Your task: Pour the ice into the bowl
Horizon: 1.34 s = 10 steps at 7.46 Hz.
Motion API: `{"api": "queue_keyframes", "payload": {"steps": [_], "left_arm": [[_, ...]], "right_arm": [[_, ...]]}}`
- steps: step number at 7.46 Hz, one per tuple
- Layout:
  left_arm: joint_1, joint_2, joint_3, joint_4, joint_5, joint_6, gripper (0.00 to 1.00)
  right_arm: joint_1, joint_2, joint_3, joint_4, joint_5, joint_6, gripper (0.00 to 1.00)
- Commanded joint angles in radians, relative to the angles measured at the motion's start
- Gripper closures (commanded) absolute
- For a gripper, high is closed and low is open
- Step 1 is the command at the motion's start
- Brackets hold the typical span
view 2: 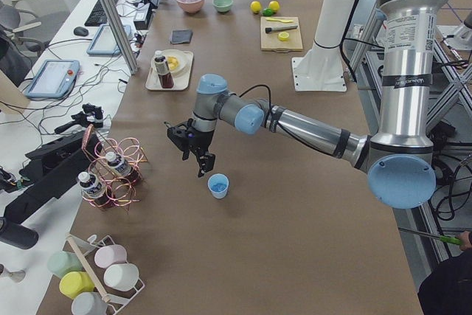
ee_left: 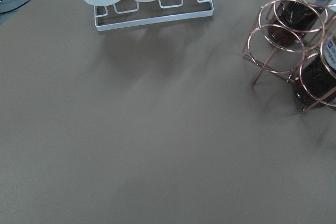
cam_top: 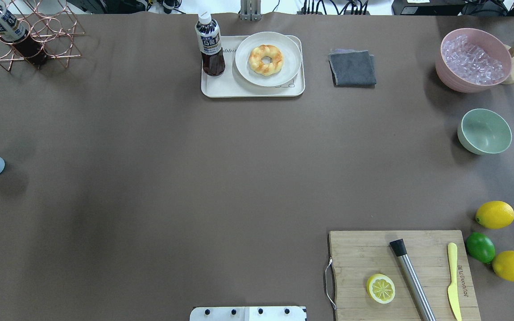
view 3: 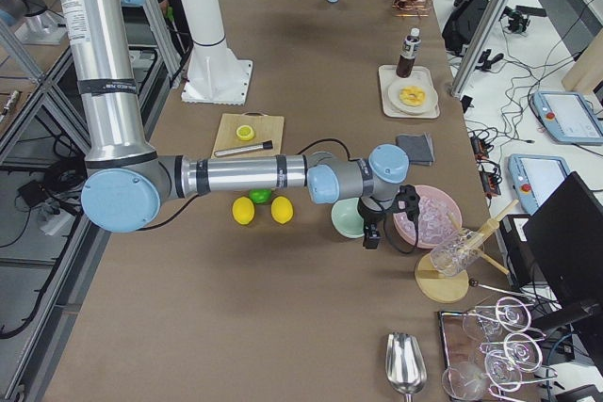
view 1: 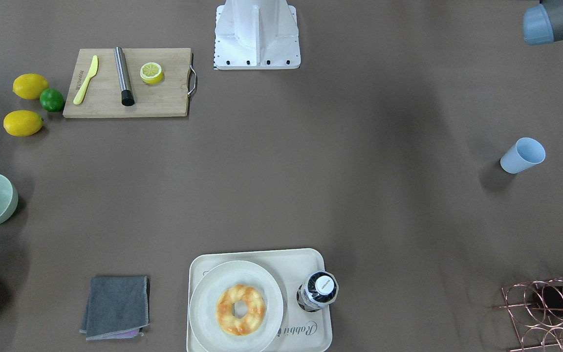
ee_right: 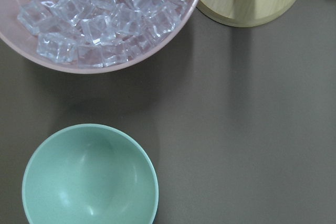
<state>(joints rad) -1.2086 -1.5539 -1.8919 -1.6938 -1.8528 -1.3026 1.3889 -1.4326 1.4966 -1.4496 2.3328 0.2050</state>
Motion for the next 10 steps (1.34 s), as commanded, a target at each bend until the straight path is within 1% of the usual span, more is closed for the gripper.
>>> {"api": "queue_keyframes", "payload": {"steps": [1, 3, 4, 5, 6, 7, 8, 9, 10], "left_arm": [[0.126, -0.009, -0.064, 0.223, 0.217, -0.145, 0.06], [0.180, -0.119, -0.076, 0.429, 0.292, -0.246, 0.06], [0.248, -0.165, -0.064, 0.500, 0.346, -0.311, 0.06], [0.289, -0.205, -0.046, 0.546, 0.377, -0.384, 0.06], [0.341, -0.250, -0.011, 0.612, 0.429, -0.439, 0.06], [0.369, -0.276, 0.003, 0.664, 0.447, -0.499, 0.06], [0.429, -0.287, 0.031, 0.718, 0.495, -0.582, 0.06], [0.454, -0.298, 0.087, 0.727, 0.503, -0.639, 0.06], [0.477, -0.296, 0.121, 0.729, 0.504, -0.690, 0.06]], "right_arm": [[-0.054, 0.076, -0.074, 0.000, -0.007, 0.011, 0.01], [-0.085, 0.124, -0.132, 0.015, -0.038, 0.019, 0.01], [-0.103, 0.129, -0.191, 0.090, -0.044, 0.022, 0.01], [-0.106, 0.127, -0.217, 0.132, -0.053, 0.024, 0.01], [-0.113, 0.123, -0.249, 0.181, -0.061, 0.024, 0.01], [-0.114, 0.113, -0.252, 0.199, -0.067, 0.027, 0.01], [-0.117, 0.110, -0.256, 0.202, -0.067, 0.030, 0.02], [-0.120, 0.109, -0.257, 0.209, -0.067, 0.031, 0.02], [-0.126, 0.100, -0.251, 0.233, -0.067, 0.059, 0.02]]}}
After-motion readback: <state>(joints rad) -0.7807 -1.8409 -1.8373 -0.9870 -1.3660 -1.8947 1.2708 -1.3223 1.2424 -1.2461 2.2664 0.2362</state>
